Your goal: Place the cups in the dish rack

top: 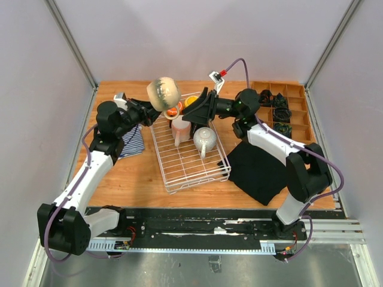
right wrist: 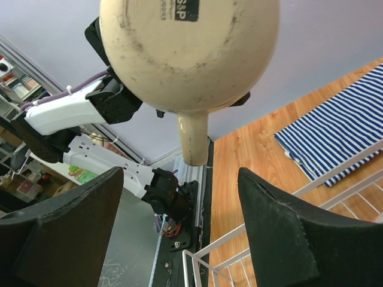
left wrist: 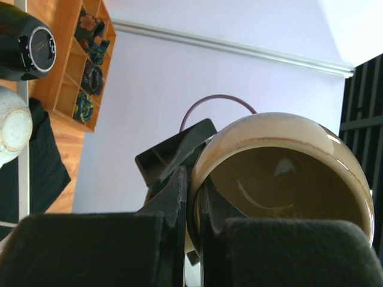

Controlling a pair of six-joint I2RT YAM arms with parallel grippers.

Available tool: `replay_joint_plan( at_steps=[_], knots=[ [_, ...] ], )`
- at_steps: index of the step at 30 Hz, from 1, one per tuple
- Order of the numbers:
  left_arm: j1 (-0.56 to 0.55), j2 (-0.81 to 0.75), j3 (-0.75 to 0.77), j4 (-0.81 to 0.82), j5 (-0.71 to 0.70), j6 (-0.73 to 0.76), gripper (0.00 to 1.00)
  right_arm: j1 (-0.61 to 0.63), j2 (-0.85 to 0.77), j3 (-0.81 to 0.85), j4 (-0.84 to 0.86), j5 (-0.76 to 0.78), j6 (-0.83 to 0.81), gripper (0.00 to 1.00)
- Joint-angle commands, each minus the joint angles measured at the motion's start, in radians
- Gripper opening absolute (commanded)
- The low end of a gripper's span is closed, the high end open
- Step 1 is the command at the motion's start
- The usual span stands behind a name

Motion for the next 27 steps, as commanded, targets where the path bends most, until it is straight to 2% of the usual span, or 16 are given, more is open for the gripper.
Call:
replay_joint_plan(
  at_steps=[1, 5, 11, 20, 22, 27],
  knots=[
    [-0.033, -0.017, 0.035, 0.138, -0.061, -0.078, 0.01, 0.030, 0.027, 0.039, 0.158, 0.004, 0.068, 0.76],
    [-0.056, 0.000, 0.035, 0.139, -0.093, -0.070, 0.00, 0.040, 0.056, 0.061, 0.226, 0.006, 0.127, 0.72],
    [-0.066, 0.017, 0.041, 0.130, -0.115, -0.055, 0.00, 0.054, 0.072, 0.086, 0.222, 0.009, 0.127, 0.69],
    [-0.088, 0.048, 0.051, 0.136, -0.121, -0.045, 0.01, 0.071, 0.114, 0.126, 0.223, 0.018, 0.139, 0.57],
    [-0.092, 0.052, 0.056, 0.133, -0.120, -0.041, 0.01, 0.073, 0.121, 0.130, 0.221, 0.021, 0.141, 0.50],
    [-0.093, 0.054, 0.053, 0.122, -0.118, -0.021, 0.00, 0.077, 0.134, 0.142, 0.219, 0.024, 0.154, 0.15]
  ],
)
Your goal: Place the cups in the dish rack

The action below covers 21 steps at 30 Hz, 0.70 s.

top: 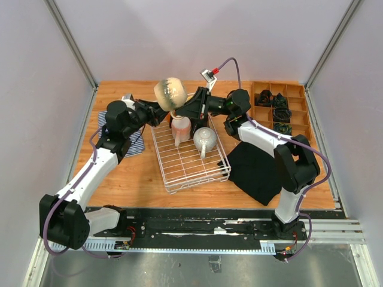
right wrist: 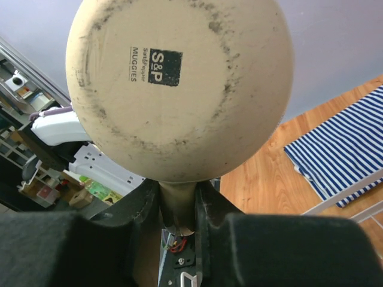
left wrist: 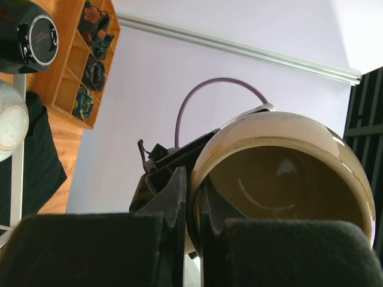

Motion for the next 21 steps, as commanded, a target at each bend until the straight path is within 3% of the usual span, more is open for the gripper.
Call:
replay_joint_plan(
  at_steps=[1, 2, 7, 11, 16, 21],
  knots=[
    [-0.010, -0.003, 0.049, 0.086, -0.010, 0.024, 0.00, 0.033, -0.002, 0.057, 0.067, -0.007, 0.020, 0.06],
    [-0.010, -0.004, 0.051, 0.083, -0.009, 0.032, 0.01, 0.033, -0.002, 0.058, 0.065, -0.006, 0.027, 0.02],
    [-0.010, -0.008, 0.080, 0.029, -0.018, 0.137, 0.02, 0.032, -0.002, 0.060, 0.078, -0.004, 0.083, 0.01],
    [-0.009, -0.019, 0.101, -0.025, -0.055, 0.238, 0.23, 0.032, -0.001, 0.061, 0.095, 0.000, 0.118, 0.01],
    [0.000, -0.018, 0.109, -0.038, -0.085, 0.355, 0.39, 0.031, 0.015, 0.066, 0.171, 0.004, 0.217, 0.01],
    [0.037, -0.007, 0.109, -0.014, -0.082, 0.435, 0.41, 0.032, 0.012, 0.056, 0.192, 0.005, 0.246, 0.01]
  ],
)
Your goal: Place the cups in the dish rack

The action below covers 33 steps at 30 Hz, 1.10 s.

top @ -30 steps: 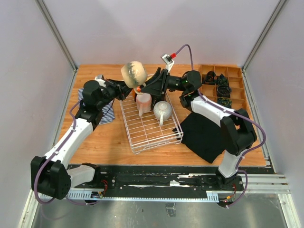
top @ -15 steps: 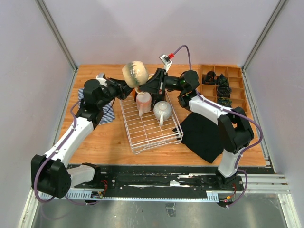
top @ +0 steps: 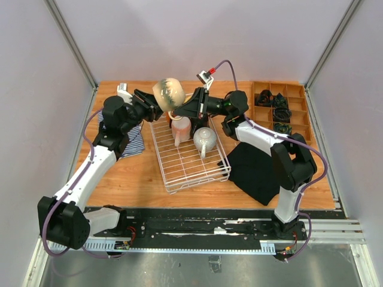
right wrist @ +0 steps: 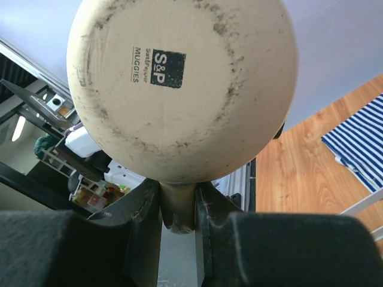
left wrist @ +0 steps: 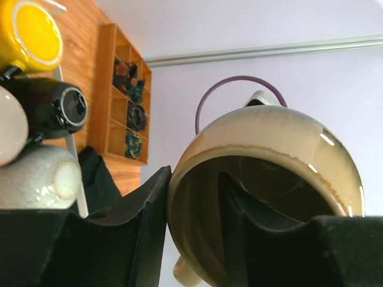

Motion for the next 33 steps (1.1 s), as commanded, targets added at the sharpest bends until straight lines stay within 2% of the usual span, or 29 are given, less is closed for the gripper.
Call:
replay_joint_plan(
  at_steps=[1, 6, 13, 14, 18, 20, 24, 29, 33],
  knots=[
    [0.035, -0.004, 0.043, 0.047, -0.024, 0.135, 0.41, 0.020, -0.021, 0.040, 0.141, 0.000, 0.061, 0.01],
    [0.062, 0.003, 0.102, -0.031, -0.035, 0.241, 0.31, 0.021, -0.030, 0.026, 0.138, -0.002, 0.062, 0.01],
    [0.064, 0.031, 0.124, -0.016, 0.010, 0.278, 0.32, 0.021, -0.024, 0.026, 0.136, -0.002, 0.070, 0.01],
    [0.064, 0.033, 0.126, -0.017, 0.016, 0.284, 0.29, 0.021, -0.023, 0.026, 0.136, -0.002, 0.071, 0.01],
    [0.064, 0.027, 0.104, 0.010, 0.026, 0.291, 0.01, 0.021, -0.020, 0.028, 0.132, -0.009, 0.077, 0.02],
    [0.064, 0.015, 0.080, 0.043, 0.023, 0.290, 0.01, 0.022, -0.020, 0.028, 0.130, -0.013, 0.078, 0.06],
    [0.064, -0.017, 0.037, 0.085, -0.002, 0.294, 0.01, 0.022, -0.027, 0.021, 0.130, -0.009, 0.082, 0.26],
    [0.061, -0.069, -0.021, 0.137, -0.057, 0.313, 0.01, 0.027, -0.027, 0.014, 0.144, 0.008, 0.101, 0.41],
    [0.055, -0.100, -0.055, 0.168, -0.091, 0.352, 0.01, 0.038, -0.021, 0.011, 0.164, 0.036, 0.128, 0.46]
  ],
)
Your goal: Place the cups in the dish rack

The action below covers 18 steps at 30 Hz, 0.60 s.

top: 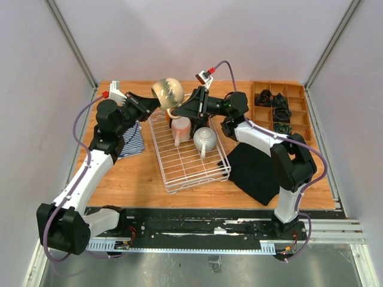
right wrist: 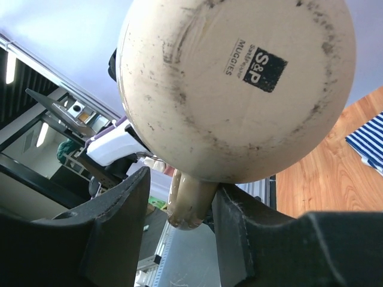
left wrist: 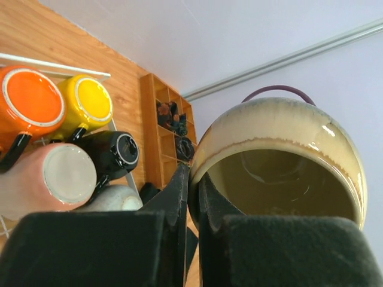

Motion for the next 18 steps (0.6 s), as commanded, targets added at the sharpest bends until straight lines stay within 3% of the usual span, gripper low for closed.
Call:
replay_joint_plan(
  at_steps=[1, 9, 18],
  knots=[
    [-0.005, -0.066, -0.023, 0.147, -0.061, 0.044, 0.01, 0.037, -0.020, 0.010, 0.120, 0.038, 0.021, 0.46],
    [-0.032, -0.086, -0.045, 0.193, -0.114, 0.160, 0.01, 0.068, 0.038, 0.042, 0.186, 0.085, 0.132, 0.39],
    [-0.033, -0.077, -0.074, 0.253, -0.109, 0.222, 0.00, 0.083, 0.059, 0.066, 0.183, 0.099, 0.167, 0.38]
  ],
)
